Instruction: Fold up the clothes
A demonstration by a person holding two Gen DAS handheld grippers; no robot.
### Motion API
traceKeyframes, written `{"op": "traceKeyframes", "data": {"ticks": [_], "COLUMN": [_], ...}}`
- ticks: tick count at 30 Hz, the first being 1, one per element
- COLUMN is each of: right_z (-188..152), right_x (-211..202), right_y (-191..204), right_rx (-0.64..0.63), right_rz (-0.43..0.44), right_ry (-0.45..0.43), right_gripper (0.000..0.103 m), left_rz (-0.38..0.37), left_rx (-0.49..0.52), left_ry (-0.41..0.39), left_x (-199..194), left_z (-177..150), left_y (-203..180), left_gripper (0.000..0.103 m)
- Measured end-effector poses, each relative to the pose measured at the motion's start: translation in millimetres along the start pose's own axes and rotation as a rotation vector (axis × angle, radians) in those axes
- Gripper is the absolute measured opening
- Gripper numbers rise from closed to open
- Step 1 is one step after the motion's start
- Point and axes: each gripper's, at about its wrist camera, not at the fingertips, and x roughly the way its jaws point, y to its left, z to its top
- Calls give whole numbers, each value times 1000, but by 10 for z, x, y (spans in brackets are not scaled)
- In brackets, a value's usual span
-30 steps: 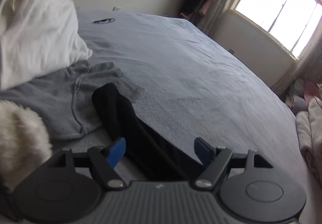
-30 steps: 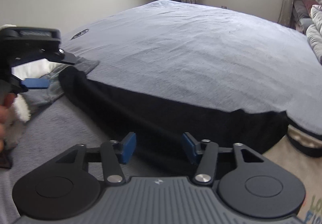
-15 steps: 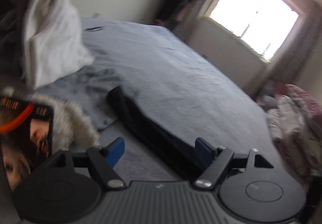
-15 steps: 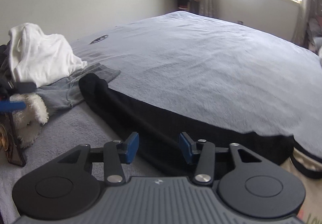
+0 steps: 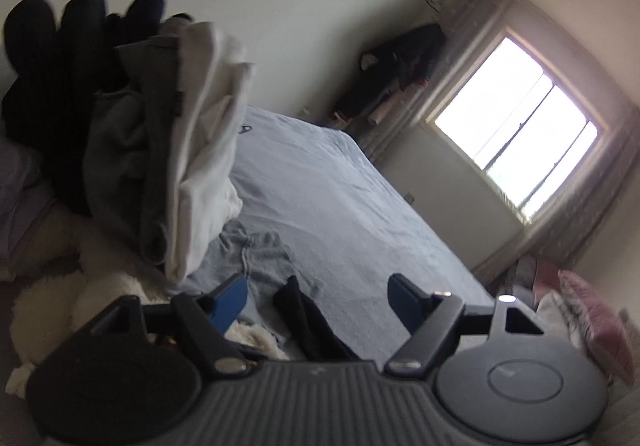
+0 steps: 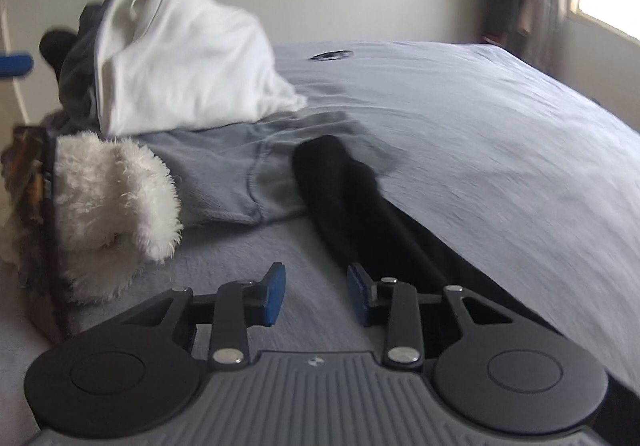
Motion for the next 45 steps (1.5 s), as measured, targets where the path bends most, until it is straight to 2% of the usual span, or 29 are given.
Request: {"op": "traceKeyframes", "data": {"ticks": [4,8,12,20,22,23,24,28,31,34,38,41,43,45], "right_z": [137,309,450,396,376,376,378,347,282,271,306,337,383,412], "right_x": [266,402,544,836,849,847,831,750,733,753,742,655,552,470], "right_y": [110,98,91,-10,-50,-87,-160,-534,-756,-755,-496,-481,-537,-604], "right_rx": [-51,-27,-24,7,38,71,131,429,641,688,575,559,530,477], "right_rz": [-11,30,15,-54,-49,-35,-3,155,315,401,396,360,286,170], "right_ry": [-6,-25,-25,-1,-18,-26,-35,-81,-109,-88,-14,-46,-96,-136], "right_gripper": [33,28,28,28,24,14,10,9,9,15,20,28,32,41], "left_rz": [13,18,23,16,12,12,12,18,17,14,14,11,-1,-19], "left_rx": [-84,-108,-120,-127,-125,-125,-125,-132,-131,-129,-126,-123,-115,-101], "left_ry": [2,-5,-7,9,10,9,10,11,11,11,10,10,8,3], "left_x": [85,110,111,121,126,128,130,134,134,129,121,122,122,117], "left_z": [-8,-7,-12,-51,-53,-54,-54,-54,-56,-60,-65,-65,-65,-66], "left_y": [163,197,227,217,211,212,215,239,232,219,203,194,178,152], "left_gripper": [78,78,78,78,79,79,79,79,79,79,79,79,79,79]}}
